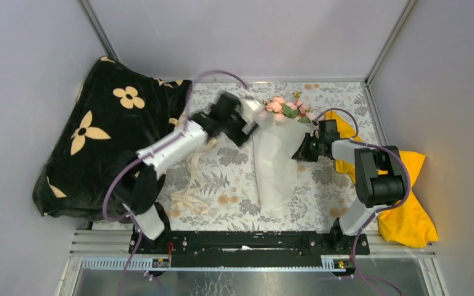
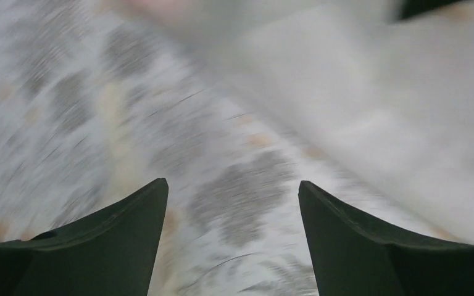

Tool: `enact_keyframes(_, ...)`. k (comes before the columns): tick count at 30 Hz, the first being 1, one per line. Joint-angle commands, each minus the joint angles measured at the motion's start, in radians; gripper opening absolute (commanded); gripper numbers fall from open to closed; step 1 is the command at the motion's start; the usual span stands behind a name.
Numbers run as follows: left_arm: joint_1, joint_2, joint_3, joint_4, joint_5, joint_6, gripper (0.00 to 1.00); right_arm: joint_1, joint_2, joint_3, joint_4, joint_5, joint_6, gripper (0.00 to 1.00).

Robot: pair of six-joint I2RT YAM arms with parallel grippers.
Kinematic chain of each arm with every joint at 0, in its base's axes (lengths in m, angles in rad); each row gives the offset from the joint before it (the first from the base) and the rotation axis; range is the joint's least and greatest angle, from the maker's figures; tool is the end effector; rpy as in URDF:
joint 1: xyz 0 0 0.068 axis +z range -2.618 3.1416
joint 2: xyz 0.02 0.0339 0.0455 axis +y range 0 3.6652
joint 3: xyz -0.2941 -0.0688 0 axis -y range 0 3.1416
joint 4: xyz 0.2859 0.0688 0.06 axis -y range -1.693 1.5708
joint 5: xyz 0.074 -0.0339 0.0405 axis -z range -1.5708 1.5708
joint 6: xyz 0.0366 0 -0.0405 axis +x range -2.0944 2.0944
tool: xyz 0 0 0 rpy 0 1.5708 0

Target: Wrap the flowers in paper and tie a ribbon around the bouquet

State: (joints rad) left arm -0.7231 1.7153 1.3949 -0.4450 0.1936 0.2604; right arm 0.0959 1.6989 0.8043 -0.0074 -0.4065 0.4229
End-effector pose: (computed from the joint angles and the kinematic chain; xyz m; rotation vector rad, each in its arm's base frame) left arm 0.3191 -0.2910 0.2953 1.2011 2.0355 -0.4538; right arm 0.3470 0.0479 0.1353 0.2306 2.4995 0.7219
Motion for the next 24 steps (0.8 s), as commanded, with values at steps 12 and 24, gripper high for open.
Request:
enact_keyframes(12, 0.358, 0.459, 0.318, -0.049, -0.072, 0.097, 0.87, -0.004, -0.041, 0.024, -0.104, 0.015, -0.07, 0.0)
enact_keyframes(24, 0.399, 0.715, 0.506, -0.294, 0.012, 0.036, 0.75, -0.004, -0.088, 0.05, -0.167, 0.023, -0.095, 0.0)
